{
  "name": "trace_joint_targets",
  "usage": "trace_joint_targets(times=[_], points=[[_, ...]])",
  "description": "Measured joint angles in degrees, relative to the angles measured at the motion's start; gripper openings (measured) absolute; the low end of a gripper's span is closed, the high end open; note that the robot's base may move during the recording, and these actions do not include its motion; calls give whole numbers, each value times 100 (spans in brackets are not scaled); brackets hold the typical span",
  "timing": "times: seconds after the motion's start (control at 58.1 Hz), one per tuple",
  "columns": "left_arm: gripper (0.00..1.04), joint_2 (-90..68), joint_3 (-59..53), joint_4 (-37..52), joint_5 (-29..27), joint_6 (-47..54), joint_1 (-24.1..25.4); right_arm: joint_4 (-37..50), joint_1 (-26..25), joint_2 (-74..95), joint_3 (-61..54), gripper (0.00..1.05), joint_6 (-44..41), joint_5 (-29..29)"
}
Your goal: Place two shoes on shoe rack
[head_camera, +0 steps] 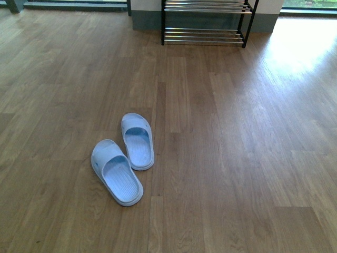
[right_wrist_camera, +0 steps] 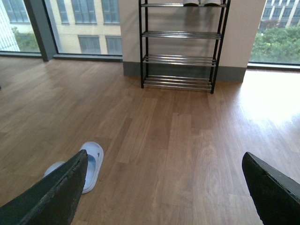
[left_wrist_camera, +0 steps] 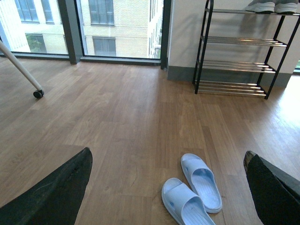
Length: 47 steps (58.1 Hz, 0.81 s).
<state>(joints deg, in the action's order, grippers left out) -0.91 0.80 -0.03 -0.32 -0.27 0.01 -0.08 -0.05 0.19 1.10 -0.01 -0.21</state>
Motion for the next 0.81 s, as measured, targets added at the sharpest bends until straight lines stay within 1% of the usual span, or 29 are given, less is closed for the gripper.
trace_joint_targets(times=[0.654,0.809], points=[[95,0,0,0,37,2,0,0,2,2,0,95,0,44],[95,0,0,0,-15,2,0,-2,2,2,0,95,-2,-28]])
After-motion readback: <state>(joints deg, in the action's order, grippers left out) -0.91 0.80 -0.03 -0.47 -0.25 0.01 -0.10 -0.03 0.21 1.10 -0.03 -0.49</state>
